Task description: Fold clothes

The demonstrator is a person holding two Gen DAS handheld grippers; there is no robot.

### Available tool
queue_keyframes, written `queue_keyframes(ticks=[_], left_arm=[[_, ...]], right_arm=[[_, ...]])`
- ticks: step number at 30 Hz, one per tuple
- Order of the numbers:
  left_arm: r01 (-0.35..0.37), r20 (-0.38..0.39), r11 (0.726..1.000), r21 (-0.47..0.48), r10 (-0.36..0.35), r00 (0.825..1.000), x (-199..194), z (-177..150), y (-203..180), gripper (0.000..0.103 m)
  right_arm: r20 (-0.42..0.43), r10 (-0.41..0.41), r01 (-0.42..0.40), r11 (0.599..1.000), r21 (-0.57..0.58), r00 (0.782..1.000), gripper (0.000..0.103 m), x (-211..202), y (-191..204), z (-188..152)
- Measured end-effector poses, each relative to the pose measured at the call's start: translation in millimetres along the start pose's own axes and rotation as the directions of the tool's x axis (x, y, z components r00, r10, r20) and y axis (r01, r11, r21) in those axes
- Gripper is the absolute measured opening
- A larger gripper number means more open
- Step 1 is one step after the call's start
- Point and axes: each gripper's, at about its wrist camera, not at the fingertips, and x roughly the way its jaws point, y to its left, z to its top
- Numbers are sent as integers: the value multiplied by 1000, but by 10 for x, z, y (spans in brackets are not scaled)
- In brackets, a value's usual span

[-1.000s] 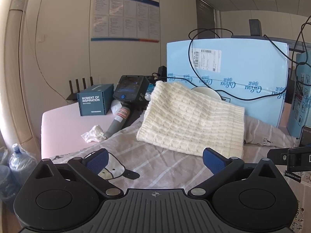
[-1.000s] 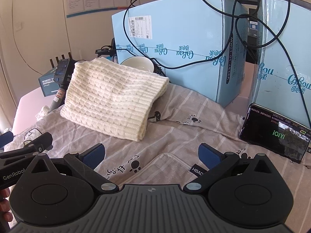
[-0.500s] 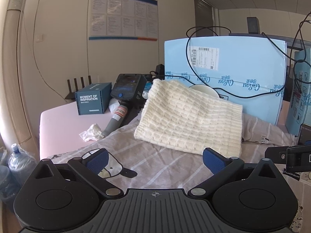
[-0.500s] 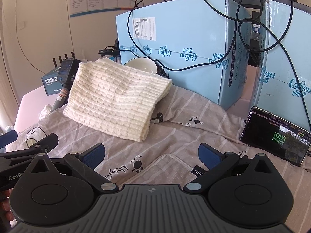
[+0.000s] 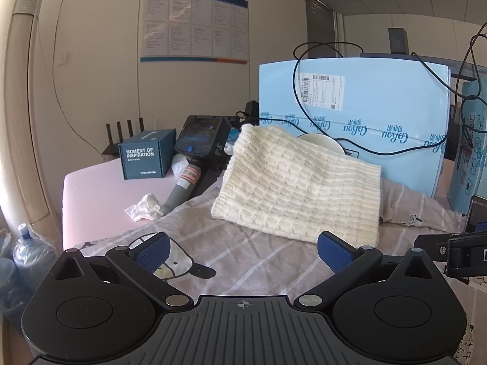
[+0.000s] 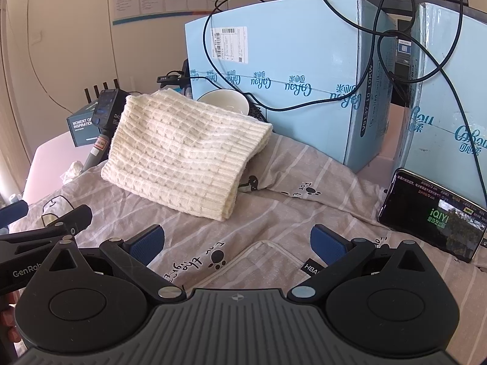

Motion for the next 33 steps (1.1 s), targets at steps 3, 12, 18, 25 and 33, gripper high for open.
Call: queue_keyframes(ticks=[3, 12, 18, 25, 33], left_arm=[[1, 0, 1000, 0, -1, 1000, -2, 1, -1, 103], [1, -2, 1000, -2, -1, 1000, -1, 0, 5, 103], [3, -3, 1000, -3, -3, 1000, -1, -1, 9, 103], [5, -3, 1000, -4, -5, 1000, -1, -5, 12, 103], [6, -5, 1000, -6, -6, 1000, -2, -15, 6, 103]], right_arm=[[0, 1, -1, 1000, -2, 1000, 103, -2, -1, 0], [-1, 3, -3, 1000, -9, 1000, 103, -1, 7, -3], [-4, 3, -4, 1000, -15, 1000, 103, 9, 20, -8], [-5, 4, -4, 1000, -23, 1000, 103, 10, 29, -12], [-8, 4, -4, 1000, -31, 1000, 103, 14, 40, -18]])
